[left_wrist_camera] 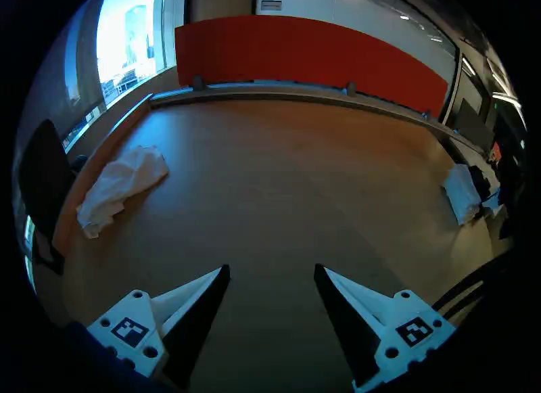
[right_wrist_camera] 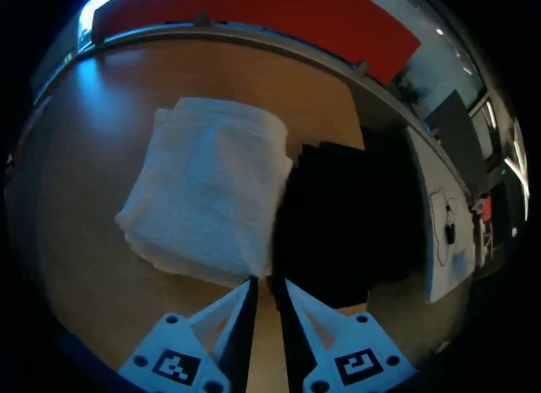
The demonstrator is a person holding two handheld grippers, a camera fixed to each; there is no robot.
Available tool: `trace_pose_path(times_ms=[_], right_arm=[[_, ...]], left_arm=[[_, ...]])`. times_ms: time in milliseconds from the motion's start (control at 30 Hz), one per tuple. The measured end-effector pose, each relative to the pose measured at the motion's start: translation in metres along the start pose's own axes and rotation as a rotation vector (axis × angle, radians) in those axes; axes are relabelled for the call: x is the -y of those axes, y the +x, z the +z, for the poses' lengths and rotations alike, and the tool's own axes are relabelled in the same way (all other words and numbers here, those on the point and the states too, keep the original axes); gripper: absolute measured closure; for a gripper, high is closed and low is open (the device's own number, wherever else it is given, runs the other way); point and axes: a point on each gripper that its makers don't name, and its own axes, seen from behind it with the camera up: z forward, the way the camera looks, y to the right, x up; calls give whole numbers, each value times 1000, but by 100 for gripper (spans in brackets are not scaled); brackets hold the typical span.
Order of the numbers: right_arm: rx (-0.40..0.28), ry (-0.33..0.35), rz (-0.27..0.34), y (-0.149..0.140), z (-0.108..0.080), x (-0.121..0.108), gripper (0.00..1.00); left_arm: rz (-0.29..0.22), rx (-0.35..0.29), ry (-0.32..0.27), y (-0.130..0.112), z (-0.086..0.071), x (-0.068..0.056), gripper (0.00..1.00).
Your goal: Fold towel
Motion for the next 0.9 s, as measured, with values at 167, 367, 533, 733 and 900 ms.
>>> trace_pose_path(times_ms=[167,367,533,733,900], right_arm=[[-11,-18,3,-1,-4,-3,56],[-32,-32,13,0,-7,-3,29],[-56,-39,26,5,-9,-2,6],[-80,-44,33,10,-15,0,6],[-116,-44,42,18,-22,5,5]], left_arm=[[0,-1,-3,0,0,-1,8],[4,-6,-8,1,0,-4,8],[5,-10,-12,2,-2,-4,8],[7,-16,-15,3,-3,-3,8],[5,-21,-17,4,-4,-2,8]])
